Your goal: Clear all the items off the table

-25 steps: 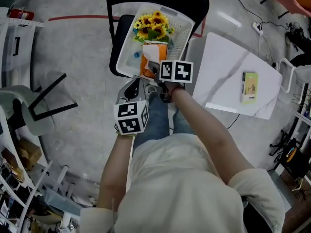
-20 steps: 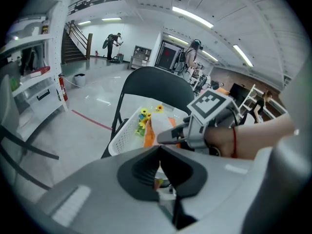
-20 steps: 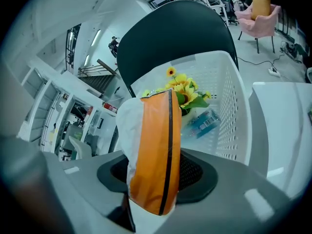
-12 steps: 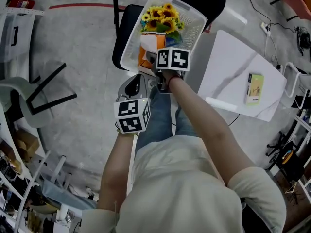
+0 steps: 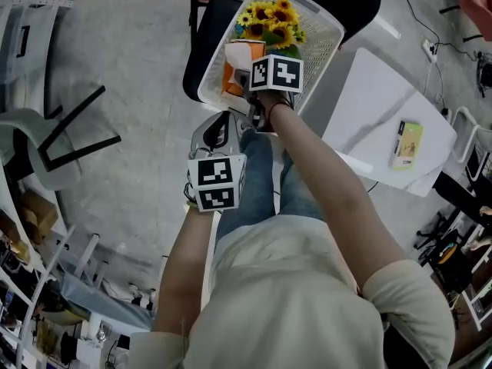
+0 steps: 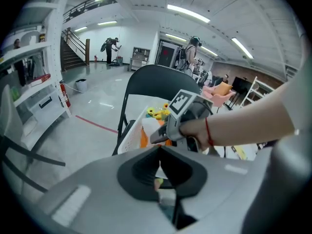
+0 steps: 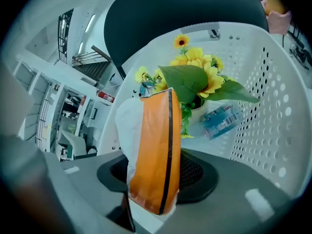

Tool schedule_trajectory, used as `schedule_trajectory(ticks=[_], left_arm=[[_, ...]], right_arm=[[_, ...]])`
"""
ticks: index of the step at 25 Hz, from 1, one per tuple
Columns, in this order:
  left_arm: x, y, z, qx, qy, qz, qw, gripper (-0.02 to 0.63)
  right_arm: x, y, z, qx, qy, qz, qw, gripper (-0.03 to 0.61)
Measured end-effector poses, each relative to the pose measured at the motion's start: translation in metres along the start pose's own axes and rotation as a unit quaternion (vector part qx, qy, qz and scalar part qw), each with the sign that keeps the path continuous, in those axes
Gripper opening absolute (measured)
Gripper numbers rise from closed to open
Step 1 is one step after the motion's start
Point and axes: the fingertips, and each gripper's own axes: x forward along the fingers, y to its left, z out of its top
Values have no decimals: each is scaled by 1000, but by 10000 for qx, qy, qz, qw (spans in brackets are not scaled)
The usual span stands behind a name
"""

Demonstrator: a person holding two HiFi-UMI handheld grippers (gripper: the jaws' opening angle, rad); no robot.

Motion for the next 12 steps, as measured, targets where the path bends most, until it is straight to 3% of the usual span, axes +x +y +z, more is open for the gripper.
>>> schedule_trajectory(ticks=[5,12], left_arm=[[2,3,-1,-42,-10,1,10000,11],[-1,4,-1,-191,-44,-2,9998,9]], right_arm=[[5,-2,0,-24,53,-72,10000,229],[1,1,-5,42,-49,16,10000,355]])
